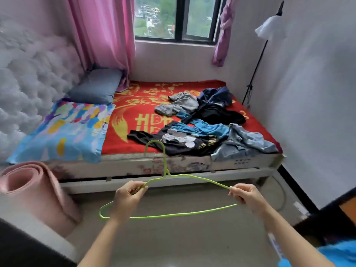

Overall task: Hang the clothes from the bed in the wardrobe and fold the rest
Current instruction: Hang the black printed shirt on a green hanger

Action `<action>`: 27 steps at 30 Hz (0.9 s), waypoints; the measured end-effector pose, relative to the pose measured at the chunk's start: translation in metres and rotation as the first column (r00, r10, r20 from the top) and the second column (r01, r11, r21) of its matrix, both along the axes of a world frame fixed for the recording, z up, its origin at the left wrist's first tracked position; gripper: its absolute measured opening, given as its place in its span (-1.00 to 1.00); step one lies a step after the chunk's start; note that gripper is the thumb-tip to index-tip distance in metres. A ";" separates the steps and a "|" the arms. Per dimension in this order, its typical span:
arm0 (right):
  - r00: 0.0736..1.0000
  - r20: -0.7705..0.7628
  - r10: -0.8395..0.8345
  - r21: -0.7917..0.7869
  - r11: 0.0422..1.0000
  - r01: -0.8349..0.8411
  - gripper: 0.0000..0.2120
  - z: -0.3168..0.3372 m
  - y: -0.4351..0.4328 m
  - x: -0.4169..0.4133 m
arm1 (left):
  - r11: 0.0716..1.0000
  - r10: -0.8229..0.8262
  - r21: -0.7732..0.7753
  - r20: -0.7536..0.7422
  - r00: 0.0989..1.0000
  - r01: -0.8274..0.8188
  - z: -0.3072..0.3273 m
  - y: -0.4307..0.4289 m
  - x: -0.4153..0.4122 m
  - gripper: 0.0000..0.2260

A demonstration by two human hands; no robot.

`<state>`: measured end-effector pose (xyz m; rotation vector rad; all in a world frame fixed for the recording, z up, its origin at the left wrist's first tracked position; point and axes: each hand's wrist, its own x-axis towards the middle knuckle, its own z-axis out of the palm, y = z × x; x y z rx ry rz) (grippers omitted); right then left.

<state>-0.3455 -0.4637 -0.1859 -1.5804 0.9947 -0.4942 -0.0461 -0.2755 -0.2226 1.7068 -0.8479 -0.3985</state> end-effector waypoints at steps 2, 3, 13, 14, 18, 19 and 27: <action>0.996 -0.041 -0.079 -0.011 0.997 0.079 -0.66 -0.009 -0.005 -0.041 | 0.991 -0.137 0.023 0.054 0.989 0.136 0.000 -0.032 -0.023 -0.69; 0.992 -0.065 -0.109 -0.021 0.994 0.108 -0.66 -0.012 -0.006 -0.057 | 0.982 -0.186 0.029 0.078 0.979 0.184 0.001 -0.045 -0.033 -0.68; 0.952 -0.306 -0.013 -0.098 0.995 -0.018 -0.80 -0.017 -0.037 -0.075 | 0.937 -0.349 0.058 0.114 0.930 0.344 -0.007 -0.129 -0.075 -0.89; 0.952 -0.307 0.004 -0.096 0.995 -0.035 -0.81 -0.015 -0.048 -0.067 | 0.934 -0.357 0.064 0.114 0.927 0.352 -0.008 -0.140 -0.075 -0.89; 0.952 -0.294 0.087 -0.124 0.984 -0.128 -0.86 -0.004 -0.099 -0.022 | 0.928 -0.374 0.067 0.170 0.912 0.368 -0.011 -0.192 -0.069 -0.87; 0.951 -0.289 0.111 -0.130 0.979 -0.154 -0.85 0.000 -0.112 -0.010 | 0.930 -0.368 0.068 0.180 0.912 0.361 -0.012 -0.206 -0.066 -0.87; 0.915 -0.376 0.144 -0.221 0.945 -0.239 -0.83 0.038 -0.234 0.058 | 0.931 -0.357 0.003 0.197 0.913 0.364 -0.001 -0.334 -0.050 -0.88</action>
